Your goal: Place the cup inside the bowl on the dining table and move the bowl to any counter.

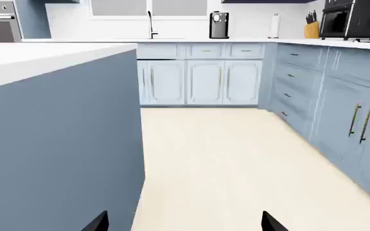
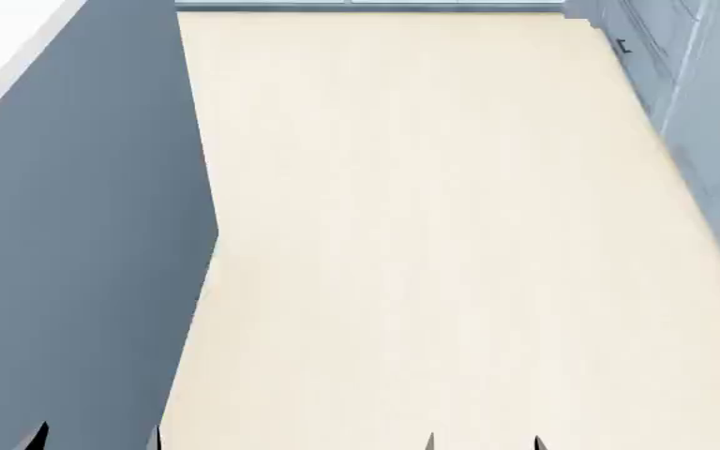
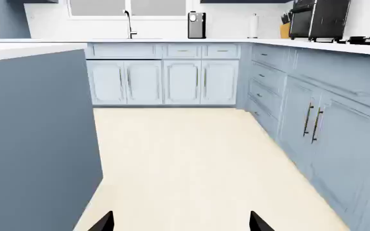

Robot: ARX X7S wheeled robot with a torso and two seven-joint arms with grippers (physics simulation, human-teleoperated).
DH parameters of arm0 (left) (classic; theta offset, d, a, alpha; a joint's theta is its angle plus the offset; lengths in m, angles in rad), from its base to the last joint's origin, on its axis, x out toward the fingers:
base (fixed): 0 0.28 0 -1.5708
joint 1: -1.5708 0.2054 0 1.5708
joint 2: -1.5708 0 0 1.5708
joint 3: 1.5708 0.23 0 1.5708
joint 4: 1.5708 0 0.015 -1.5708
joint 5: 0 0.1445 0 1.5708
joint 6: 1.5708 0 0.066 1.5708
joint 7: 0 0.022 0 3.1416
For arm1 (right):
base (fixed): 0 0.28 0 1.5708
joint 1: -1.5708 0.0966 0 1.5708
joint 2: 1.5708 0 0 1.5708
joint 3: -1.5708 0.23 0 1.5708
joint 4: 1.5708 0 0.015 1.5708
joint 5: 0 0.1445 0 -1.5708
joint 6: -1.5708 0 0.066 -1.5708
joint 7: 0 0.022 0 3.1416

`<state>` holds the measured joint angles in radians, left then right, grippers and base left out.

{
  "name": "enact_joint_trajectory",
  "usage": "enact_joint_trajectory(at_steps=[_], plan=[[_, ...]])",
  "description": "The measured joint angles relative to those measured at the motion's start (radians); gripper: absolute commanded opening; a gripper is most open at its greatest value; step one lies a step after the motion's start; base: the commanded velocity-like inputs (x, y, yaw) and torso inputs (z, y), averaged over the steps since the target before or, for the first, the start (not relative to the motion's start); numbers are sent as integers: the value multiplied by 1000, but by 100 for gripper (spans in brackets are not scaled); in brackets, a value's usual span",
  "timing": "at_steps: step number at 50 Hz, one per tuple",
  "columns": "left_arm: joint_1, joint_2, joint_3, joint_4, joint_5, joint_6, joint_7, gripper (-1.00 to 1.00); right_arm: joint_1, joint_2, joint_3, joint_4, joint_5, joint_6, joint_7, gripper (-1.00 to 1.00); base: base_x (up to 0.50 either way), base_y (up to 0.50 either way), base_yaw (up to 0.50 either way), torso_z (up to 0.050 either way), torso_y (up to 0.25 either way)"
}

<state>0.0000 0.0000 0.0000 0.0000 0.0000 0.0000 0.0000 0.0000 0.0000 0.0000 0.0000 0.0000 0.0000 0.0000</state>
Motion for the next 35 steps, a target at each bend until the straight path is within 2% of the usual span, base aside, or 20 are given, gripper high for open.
enact_joint_trajectory(at_steps=[13, 35], plan=[[3, -32, 31, 4, -16, -9, -16, 100, -1, 27, -35, -3, 17, 14, 31, 100, -24, 0, 0, 0, 0], [5, -70, 72, 7, -51, -12, -51, 100, 0, 64, -79, -14, 56, 39, 80, 100, -500, 0, 0, 0, 0]])
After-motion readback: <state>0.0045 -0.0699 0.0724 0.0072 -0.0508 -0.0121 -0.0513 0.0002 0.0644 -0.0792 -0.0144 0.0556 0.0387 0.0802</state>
